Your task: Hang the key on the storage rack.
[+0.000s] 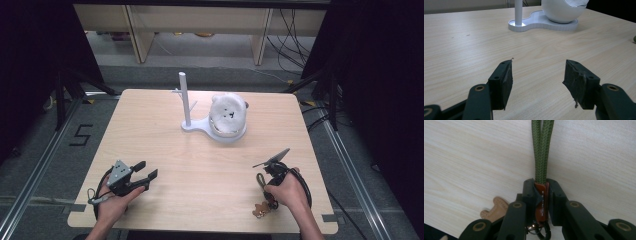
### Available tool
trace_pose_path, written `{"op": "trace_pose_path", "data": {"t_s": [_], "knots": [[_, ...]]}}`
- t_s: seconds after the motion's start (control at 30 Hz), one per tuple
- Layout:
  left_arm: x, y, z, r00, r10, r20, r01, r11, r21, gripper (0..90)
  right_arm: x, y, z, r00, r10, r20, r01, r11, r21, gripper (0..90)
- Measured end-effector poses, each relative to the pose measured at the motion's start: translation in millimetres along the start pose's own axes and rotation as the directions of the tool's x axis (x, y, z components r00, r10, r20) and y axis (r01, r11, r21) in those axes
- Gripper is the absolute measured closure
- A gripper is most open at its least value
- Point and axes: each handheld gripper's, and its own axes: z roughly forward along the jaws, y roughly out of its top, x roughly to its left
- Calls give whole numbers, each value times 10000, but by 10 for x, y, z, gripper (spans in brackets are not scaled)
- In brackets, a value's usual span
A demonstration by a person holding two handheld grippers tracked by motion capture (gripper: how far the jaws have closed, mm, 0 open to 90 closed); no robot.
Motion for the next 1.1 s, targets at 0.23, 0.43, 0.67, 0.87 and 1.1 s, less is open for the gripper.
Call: {"op": "trace_pose_path", "data": {"t_s": [0.23, 0.43, 0.67, 0.87, 1.1], "knots": [[-29, 11, 8, 9999, 20, 110, -20, 10000, -10, 392, 37, 14, -136, 9993, -47, -379, -10, 9891, -1471, 794], [-67, 21, 15, 9995, -33, 314, 32, 10000, 17, 404, 155, 83, -203, 9951, -529, -836, 222, 9430, -3320, 794], [-75, 27, 13, 9994, -175, 308, 175, 9998, -5, 392, 265, 165, -297, 9798, -1695, -1061, 863, 8368, -5406, 795], [-86, 70, 1, 9977, -446, 519, 455, 9988, -153, 391, 362, 235, -357, 9683, -2255, -1076, 1084, 7673, -6321, 795], [-181, 242, 22, 9830, -1128, 1446, 1199, 9919, -415, 437, 571, 322, -334, 9407, -3214, -1086, 1373, 6535, -7444, 795]]}}
